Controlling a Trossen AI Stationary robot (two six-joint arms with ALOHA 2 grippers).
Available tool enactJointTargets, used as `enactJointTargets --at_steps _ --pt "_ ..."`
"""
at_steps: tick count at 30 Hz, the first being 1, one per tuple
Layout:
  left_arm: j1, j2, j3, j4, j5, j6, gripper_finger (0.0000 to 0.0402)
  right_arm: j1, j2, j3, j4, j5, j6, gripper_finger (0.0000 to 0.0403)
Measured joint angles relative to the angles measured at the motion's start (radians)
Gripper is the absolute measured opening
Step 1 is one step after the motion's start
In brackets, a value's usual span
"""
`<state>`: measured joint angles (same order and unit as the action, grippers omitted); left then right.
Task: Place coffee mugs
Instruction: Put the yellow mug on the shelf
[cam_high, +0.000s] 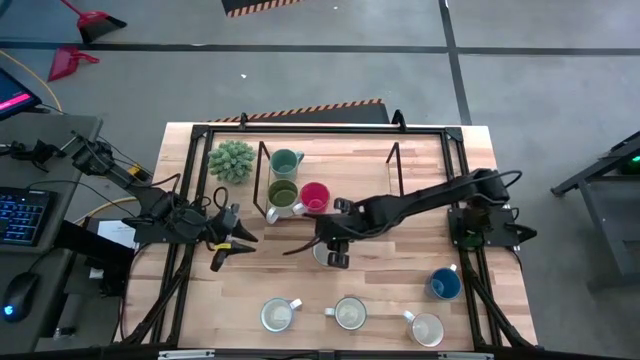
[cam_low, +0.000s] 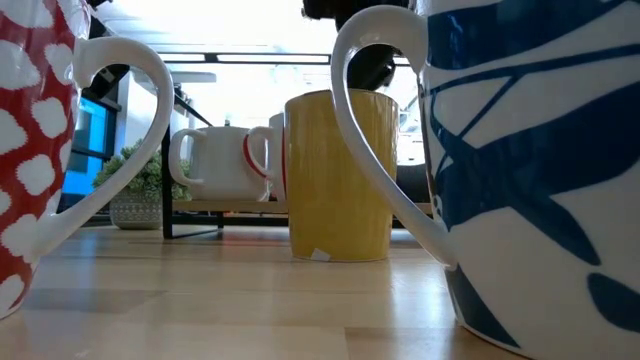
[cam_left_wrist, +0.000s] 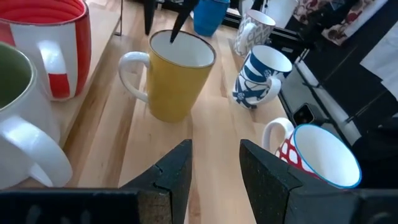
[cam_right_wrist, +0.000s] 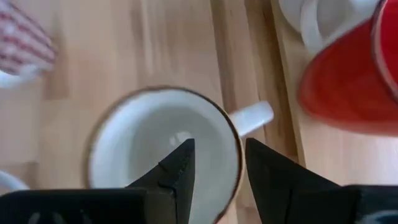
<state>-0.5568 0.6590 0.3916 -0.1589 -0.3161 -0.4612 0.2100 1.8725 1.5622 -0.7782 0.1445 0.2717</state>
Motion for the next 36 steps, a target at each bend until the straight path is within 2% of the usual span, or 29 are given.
enactJointTargets --at_steps 10,36 --pt "0.0 0.0 0.0 -0.001 0.048 0.002 0.0121 0.0 0.013 0.012 -0.006 0.012 0.017 0.0122" --pt "0.0 0.0 0.001 0.0 0.049 0.028 0.0121 0.0 0.073 0.01 -0.026 0.014 0.089 0.0122"
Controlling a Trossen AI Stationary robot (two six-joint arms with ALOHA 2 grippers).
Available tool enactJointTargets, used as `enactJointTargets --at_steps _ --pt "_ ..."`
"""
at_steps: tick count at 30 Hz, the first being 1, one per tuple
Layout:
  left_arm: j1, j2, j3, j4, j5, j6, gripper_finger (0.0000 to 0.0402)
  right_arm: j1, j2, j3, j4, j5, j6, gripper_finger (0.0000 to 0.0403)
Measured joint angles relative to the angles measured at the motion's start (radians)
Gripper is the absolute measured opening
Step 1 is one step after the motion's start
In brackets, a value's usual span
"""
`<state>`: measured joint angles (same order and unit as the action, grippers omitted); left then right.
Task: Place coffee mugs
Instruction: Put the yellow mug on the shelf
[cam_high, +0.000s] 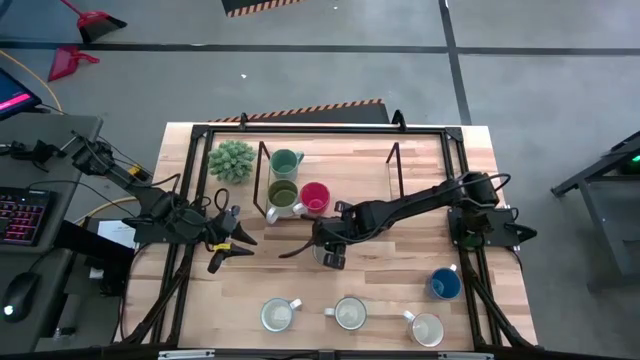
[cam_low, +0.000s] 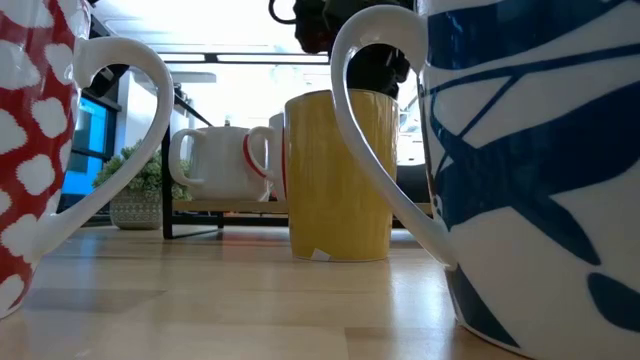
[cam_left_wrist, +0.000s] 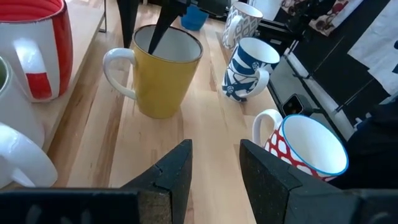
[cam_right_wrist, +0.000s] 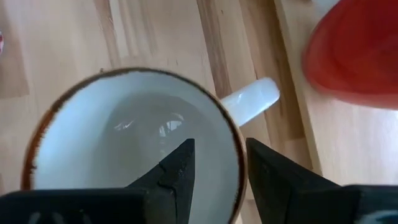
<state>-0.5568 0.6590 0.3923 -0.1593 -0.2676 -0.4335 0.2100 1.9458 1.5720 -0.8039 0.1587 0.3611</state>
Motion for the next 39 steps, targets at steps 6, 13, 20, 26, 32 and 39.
enactJointTargets --at_steps 6,13,20,26,32,39 --pt "0.0 0.0 0.0 0.0 0.0 0.0 0.0121 0.0 0.03 0.0 -0.001 -0.013 0.005 0.0122" --pt "0.0 0.0 0.0 0.001 0.0 0.0 0.0121 0.0 0.058 -0.001 0.015 -0.014 0.031 0.0122" --pt "0.0 0.0 0.0 0.0 0.0 0.0 0.0121 -0.001 0.059 -0.001 0.015 -0.015 0.032 0.0092" --pt "0.0 0.0 0.0 0.0 0.0 0.0 0.0121 -0.001 0.057 0.0 0.014 -0.022 0.088 0.0012" --pt "0.0 0.0 0.0 0.0 0.0 0.0 0.0121 -0.002 0.057 0.003 0.015 -0.046 0.137 0.0006" --pt "0.0 0.0 0.0 -0.002 0.0 0.0 0.0121 0.025 0.062 0.117 0.011 -0.05 0.102 0.0001"
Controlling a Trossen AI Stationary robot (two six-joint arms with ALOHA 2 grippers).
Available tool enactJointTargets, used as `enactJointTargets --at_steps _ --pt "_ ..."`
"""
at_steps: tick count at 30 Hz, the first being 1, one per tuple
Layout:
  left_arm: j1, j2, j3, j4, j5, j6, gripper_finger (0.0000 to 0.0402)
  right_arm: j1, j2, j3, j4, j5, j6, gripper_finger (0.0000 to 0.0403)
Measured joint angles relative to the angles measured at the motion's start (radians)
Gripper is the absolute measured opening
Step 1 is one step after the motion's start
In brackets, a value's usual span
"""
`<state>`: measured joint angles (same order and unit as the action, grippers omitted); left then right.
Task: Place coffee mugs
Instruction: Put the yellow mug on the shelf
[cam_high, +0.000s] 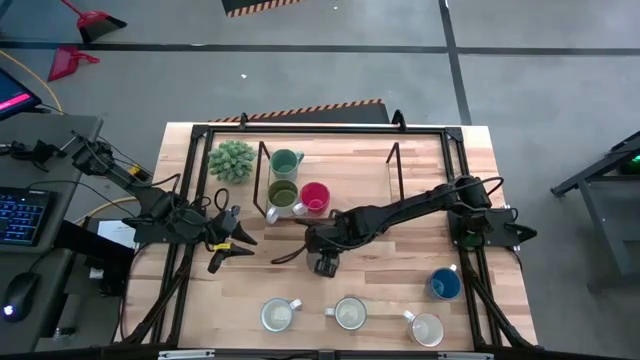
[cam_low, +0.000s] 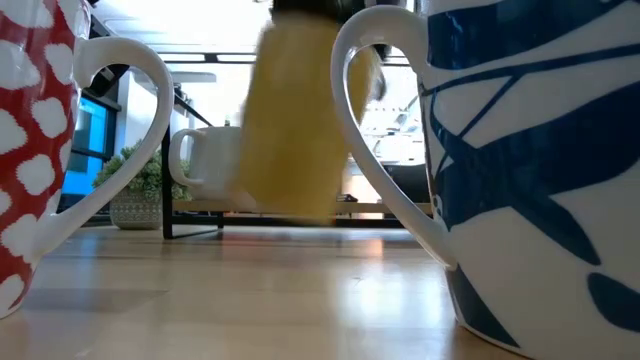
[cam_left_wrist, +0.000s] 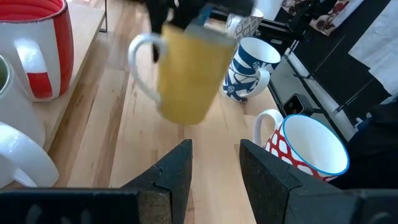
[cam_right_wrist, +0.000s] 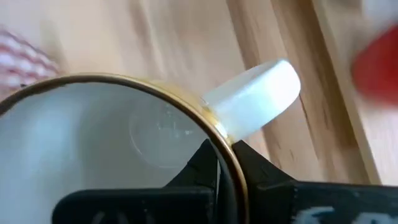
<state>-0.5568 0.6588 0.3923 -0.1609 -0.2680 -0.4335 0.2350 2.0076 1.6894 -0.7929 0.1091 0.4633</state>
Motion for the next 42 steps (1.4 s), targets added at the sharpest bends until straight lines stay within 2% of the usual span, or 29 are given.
enactJointTargets --at_steps 5,11,15,20,23,35,42 --pt "0.0 0.0 0.0 0.0 0.0 0.0 0.0121 0.021 0.0 0.149 -0.059 0.098 -0.058 0.0001" --pt "0.0 0.0 0.0 -0.001 0.0 0.0 0.0121 0.012 -0.002 0.353 -0.242 0.282 -0.07 0.0" --pt "0.0 0.0 0.0 -0.001 0.0 0.0 0.0121 -0.016 -0.004 0.502 -0.343 0.412 -0.103 0.0" --pt "0.0 0.0 0.0 -0.003 0.0 0.0 0.0121 -0.101 -0.004 0.645 -0.434 0.483 -0.145 0.0" --pt "0.0 0.0 0.0 -0.003 0.0 0.0 0.0121 -0.187 -0.02 0.659 -0.433 0.477 -0.17 0.0" --pt "0.0 0.0 -0.001 -0.016 0.0 -0.009 0.0121 -0.564 -0.035 0.658 -0.426 0.155 -0.221 0.0" --pt "0.0 0.0 -0.001 -0.023 -0.002 -0.009 0.0121 -0.657 0.02 0.658 -0.601 0.123 -0.184 0.0"
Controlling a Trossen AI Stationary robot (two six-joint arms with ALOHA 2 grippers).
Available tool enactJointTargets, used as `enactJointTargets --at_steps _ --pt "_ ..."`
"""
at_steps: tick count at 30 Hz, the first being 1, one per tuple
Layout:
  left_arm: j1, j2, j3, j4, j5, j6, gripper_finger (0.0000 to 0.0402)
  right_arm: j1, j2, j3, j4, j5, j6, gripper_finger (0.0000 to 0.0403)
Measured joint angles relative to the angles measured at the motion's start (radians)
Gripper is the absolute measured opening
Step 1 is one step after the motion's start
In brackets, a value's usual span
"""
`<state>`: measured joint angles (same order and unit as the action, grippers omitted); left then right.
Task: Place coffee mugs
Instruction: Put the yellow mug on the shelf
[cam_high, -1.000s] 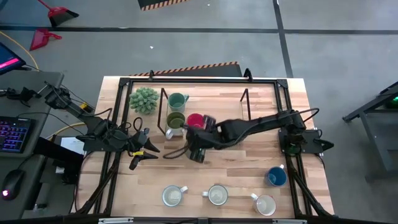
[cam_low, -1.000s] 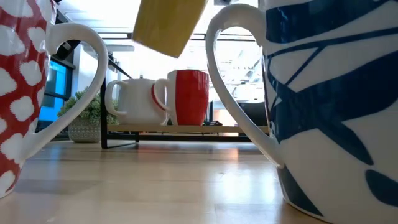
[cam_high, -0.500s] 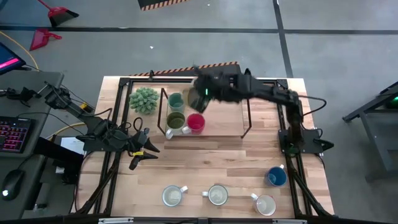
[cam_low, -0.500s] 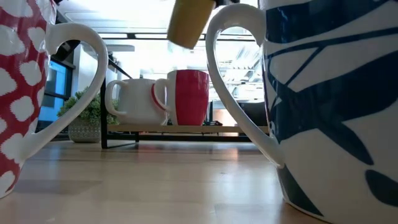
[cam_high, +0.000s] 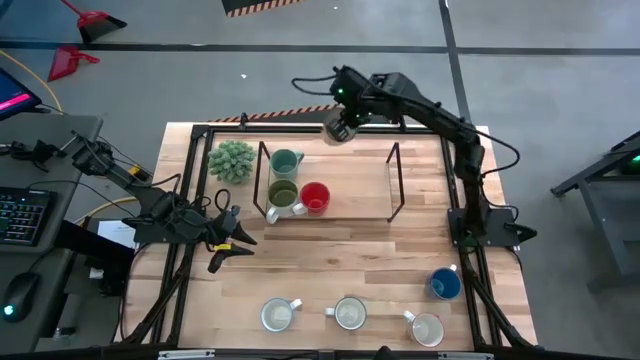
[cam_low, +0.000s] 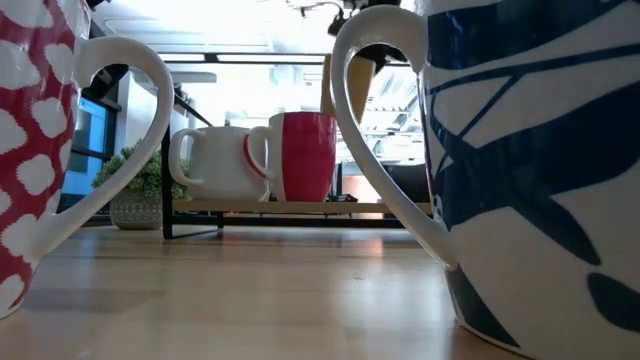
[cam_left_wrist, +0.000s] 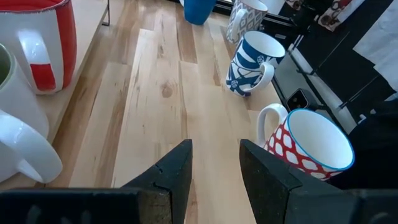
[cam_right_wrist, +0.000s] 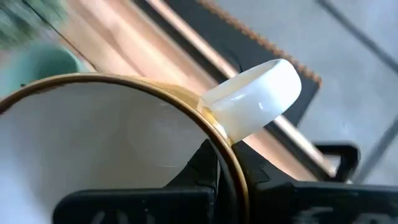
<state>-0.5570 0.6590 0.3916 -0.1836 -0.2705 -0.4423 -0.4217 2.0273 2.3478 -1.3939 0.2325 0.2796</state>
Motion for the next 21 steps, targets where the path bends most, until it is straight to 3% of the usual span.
enactJointTargets --at_steps 5,13,21 --pt "0.0 0.0 0.0 -0.008 -0.001 0.0 0.0121 0.017 0.079 0.0 -0.029 -0.013 0.008 0.0" --pt "0.0 0.0 0.0 -0.01 -0.001 -0.012 0.0121 0.041 0.199 0.0 0.062 -0.05 -0.022 0.0" --pt "0.0 0.0 0.0 -0.016 -0.002 -0.035 0.0121 0.063 0.234 0.0 0.087 -0.109 -0.036 0.0"
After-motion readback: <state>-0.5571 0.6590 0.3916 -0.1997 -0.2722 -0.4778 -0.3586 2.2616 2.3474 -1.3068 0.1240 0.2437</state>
